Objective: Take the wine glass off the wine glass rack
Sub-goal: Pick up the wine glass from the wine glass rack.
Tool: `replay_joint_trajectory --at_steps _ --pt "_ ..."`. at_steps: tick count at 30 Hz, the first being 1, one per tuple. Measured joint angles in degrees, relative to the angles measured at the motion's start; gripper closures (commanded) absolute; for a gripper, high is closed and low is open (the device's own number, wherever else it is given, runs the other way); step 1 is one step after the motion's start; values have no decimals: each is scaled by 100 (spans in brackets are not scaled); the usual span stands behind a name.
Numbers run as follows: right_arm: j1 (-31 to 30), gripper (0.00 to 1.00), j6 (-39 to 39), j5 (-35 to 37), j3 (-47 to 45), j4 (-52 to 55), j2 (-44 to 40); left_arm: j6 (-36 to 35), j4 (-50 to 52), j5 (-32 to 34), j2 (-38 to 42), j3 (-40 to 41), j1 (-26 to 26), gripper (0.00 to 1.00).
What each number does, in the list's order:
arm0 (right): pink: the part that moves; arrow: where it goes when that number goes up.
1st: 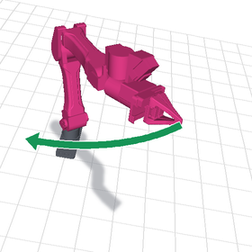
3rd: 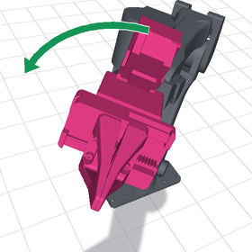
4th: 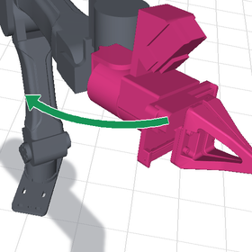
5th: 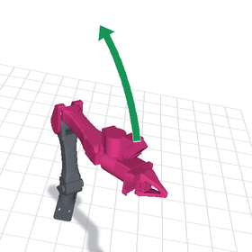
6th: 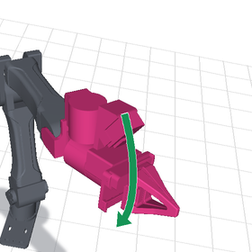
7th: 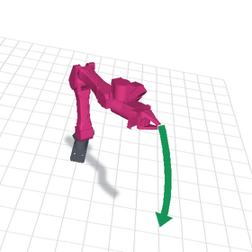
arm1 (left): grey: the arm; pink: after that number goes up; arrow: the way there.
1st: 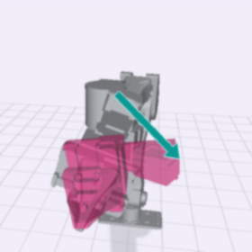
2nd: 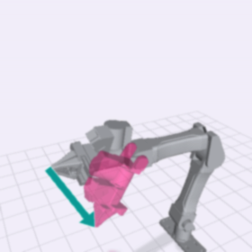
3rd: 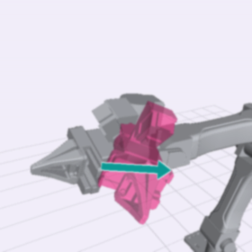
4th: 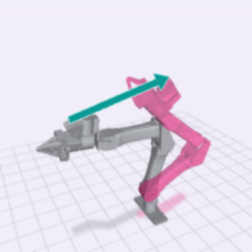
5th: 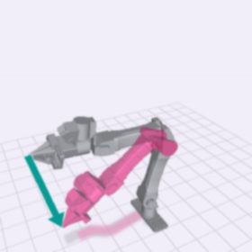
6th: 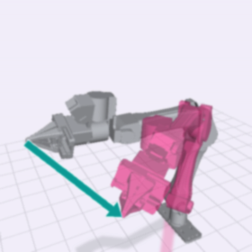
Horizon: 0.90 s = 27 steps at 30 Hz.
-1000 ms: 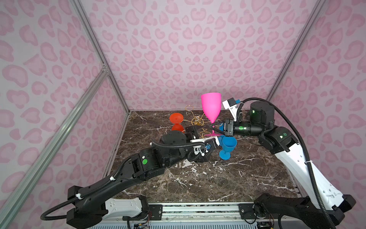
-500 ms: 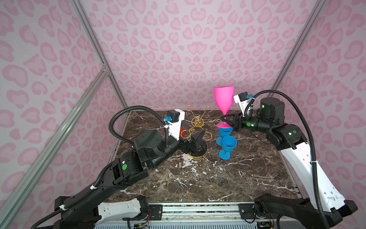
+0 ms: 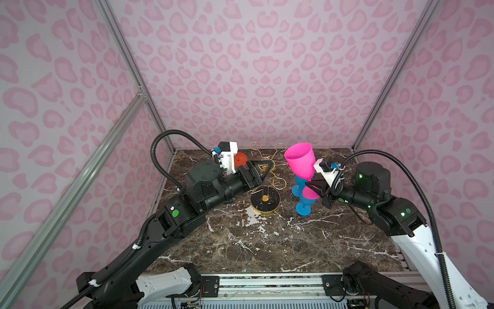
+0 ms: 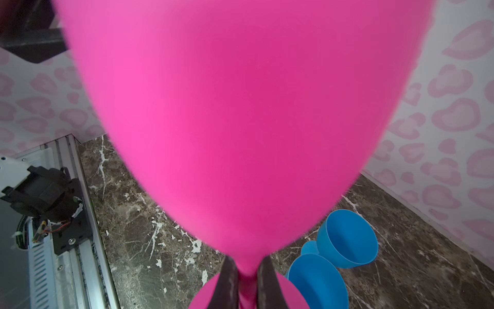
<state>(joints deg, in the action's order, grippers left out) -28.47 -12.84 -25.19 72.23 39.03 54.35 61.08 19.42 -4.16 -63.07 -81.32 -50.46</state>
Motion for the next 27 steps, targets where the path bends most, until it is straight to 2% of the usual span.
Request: replay_joint_trajectory --at_steps 7,16,21,26,27 --pt "-369 100 -457 184 -433 59 -339 472 -4 -619 -393 44 35 30" --pt "-708 100 -1032 566 -463 413 -424 483 103 -920 -586 7 48 42" --pt "-835 100 -1281 782 -496 503 -466 356 236 -1012 -658 9 48 55" --pt "-894 100 -1541 940 -494 608 -531 267 367 -1145 -763 9 48 63" --pt "-903 100 -1580 986 -492 632 -538 262 385 -1196 -791 9 48 70"
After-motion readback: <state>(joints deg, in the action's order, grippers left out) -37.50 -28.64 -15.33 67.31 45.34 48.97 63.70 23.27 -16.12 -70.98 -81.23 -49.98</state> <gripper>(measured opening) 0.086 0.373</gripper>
